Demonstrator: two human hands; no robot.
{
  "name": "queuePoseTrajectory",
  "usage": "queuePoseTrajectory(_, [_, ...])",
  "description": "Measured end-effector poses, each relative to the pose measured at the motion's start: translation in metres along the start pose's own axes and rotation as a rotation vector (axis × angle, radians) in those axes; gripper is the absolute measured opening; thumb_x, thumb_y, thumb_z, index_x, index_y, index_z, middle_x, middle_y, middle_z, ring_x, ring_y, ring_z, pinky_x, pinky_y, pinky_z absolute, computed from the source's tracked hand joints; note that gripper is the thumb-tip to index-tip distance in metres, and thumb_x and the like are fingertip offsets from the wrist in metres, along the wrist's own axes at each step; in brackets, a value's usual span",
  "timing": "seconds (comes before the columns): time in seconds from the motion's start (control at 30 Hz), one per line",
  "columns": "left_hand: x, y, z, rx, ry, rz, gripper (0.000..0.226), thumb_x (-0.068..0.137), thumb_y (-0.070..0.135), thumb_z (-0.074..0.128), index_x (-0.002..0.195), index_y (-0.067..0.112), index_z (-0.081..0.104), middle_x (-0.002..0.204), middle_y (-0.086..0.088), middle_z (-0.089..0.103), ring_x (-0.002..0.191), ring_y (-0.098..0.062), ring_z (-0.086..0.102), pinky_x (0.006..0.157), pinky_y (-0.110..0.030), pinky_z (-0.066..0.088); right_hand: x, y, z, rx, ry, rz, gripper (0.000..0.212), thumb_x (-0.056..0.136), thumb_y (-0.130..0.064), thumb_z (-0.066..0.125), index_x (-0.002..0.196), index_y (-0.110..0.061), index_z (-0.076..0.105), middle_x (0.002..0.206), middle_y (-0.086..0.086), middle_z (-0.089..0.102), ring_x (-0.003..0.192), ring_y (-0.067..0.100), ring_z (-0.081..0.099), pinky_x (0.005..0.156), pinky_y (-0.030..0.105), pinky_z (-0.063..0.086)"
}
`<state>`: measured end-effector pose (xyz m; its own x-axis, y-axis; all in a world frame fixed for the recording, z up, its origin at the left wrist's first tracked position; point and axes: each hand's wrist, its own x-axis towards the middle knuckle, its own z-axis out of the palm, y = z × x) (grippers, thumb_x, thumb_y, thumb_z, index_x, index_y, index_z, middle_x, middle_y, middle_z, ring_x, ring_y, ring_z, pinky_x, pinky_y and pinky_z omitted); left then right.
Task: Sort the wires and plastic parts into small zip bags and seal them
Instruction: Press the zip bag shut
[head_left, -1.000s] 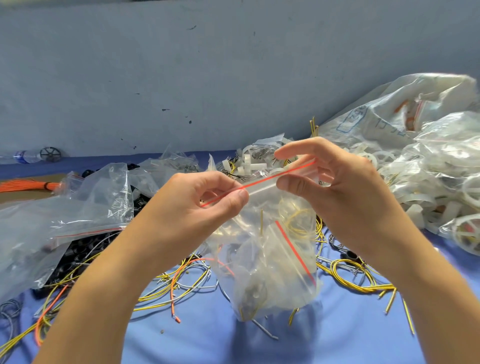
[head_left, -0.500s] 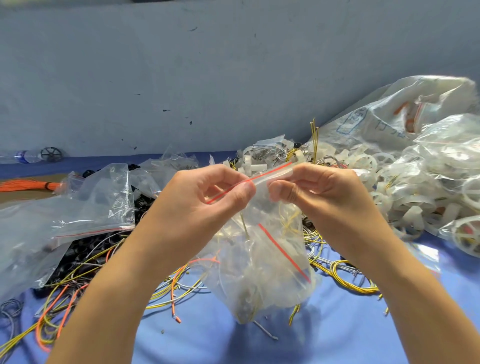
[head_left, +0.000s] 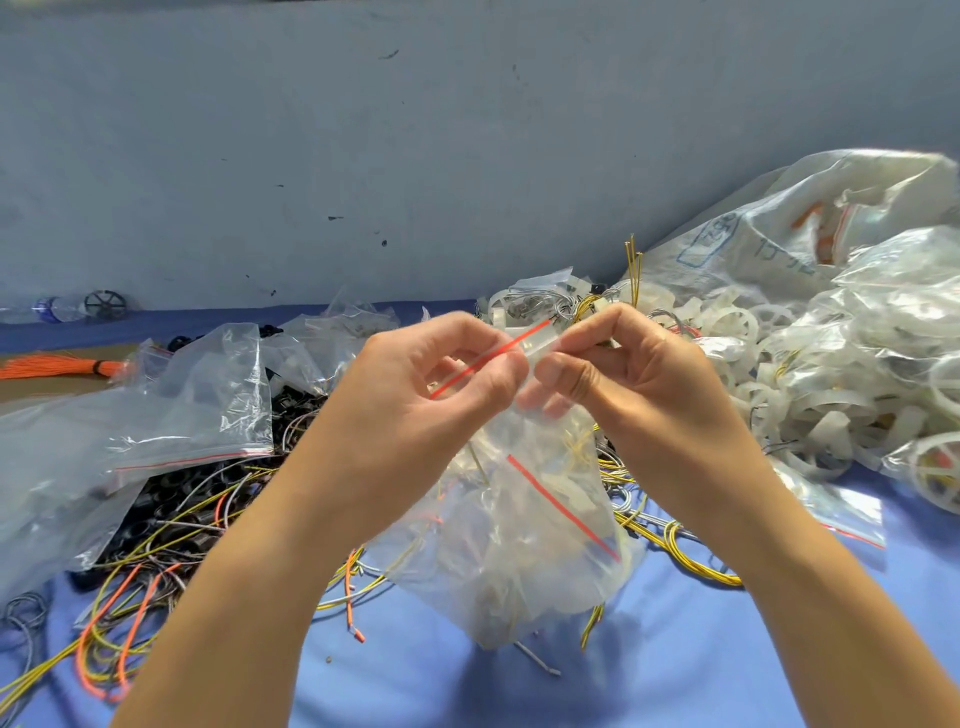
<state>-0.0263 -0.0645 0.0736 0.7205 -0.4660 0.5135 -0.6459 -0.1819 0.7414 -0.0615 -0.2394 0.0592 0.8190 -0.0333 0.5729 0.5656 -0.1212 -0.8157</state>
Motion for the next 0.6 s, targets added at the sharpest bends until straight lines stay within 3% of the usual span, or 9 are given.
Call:
queuePoseTrajectory(0.1, [-0.0001, 0.0, 0.0004, -0.005, 0.031, -0.004, 0.009, 0.086, 0.035, 0.062, 0.08, 0.03, 0.066, 0.065, 0.019, 0.064, 0.063, -0.002, 0.055, 0.059, -0.008, 0.039, -0.0006, -0.0022, 0.0, -0.005, -0.029, -0.015, 0.011, 0.082, -0.022, 0.066, 0.085, -0.014, 0.058, 0.074, -0.001, 0.075, 0.067, 0.008, 0.068, 0.067, 0.017, 0.051])
queuePoseTrajectory(0.17, [0.0, 0.0009, 0.0013, -0.034, 0.001, -0.023, 0.01, 0.086, 0.036, 0.062, 0.084, 0.028, 0.068, 0.076, 0.014, 0.07, 0.073, -0.012, 0.064, 0.067, -0.017, 0.05, -0.0011, -0.0011, 0.0001, -0.025, -0.048, -0.025, 0.009, 0.088, -0.011, 0.064, 0.086, -0.014, 0.055, 0.072, -0.004, 0.073, 0.066, 0.008, 0.067, 0.066, 0.015, 0.049])
queuePoseTrajectory(0.23, [-0.0002, 0.0026, 0.0034, -0.066, -0.002, -0.019, 0.012, 0.087, 0.035, 0.063, 0.089, 0.026, 0.07, 0.083, 0.009, 0.074, 0.082, -0.011, 0.069, 0.079, -0.026, 0.053, -0.0017, 0.0004, -0.0004, -0.057, -0.059, -0.03, 0.015, 0.091, -0.004, 0.062, 0.088, -0.015, 0.053, 0.071, -0.006, 0.072, 0.065, 0.007, 0.066, 0.065, 0.014, 0.048])
queuePoseTrajectory(0.37, [-0.0007, 0.0052, 0.0055, -0.133, -0.01, -0.024, 0.009, 0.091, 0.028, 0.064, 0.09, 0.021, 0.07, 0.084, 0.005, 0.075, 0.084, -0.015, 0.073, 0.082, -0.03, 0.056, -0.0013, -0.0001, -0.0019, -0.149, -0.098, 0.001, 0.018, 0.086, -0.018, 0.064, 0.095, -0.028, 0.051, 0.076, -0.01, 0.075, 0.074, 0.006, 0.071, 0.072, 0.015, 0.049])
queuePoseTrajectory(0.5, [-0.0008, 0.0056, 0.0044, -0.104, -0.017, -0.028, 0.014, 0.087, 0.034, 0.063, 0.086, 0.023, 0.07, 0.08, 0.005, 0.074, 0.08, -0.012, 0.072, 0.078, -0.022, 0.055, -0.0007, -0.0004, -0.0033, -0.22, -0.138, -0.012, 0.029, 0.086, -0.026, 0.061, 0.109, -0.041, 0.051, 0.082, -0.012, 0.076, 0.085, 0.006, 0.072, 0.08, 0.029, 0.05])
queuePoseTrajectory(0.6, [-0.0014, 0.0067, 0.004, -0.073, -0.001, -0.018, 0.012, 0.087, 0.034, 0.062, 0.084, 0.024, 0.068, 0.074, 0.005, 0.073, 0.076, -0.013, 0.071, 0.073, -0.015, 0.052, -0.0013, 0.001, -0.0019, -0.231, -0.155, -0.03, 0.037, 0.088, -0.026, 0.062, 0.121, -0.039, 0.05, 0.084, -0.013, 0.075, 0.089, 0.006, 0.071, 0.084, 0.029, 0.049])
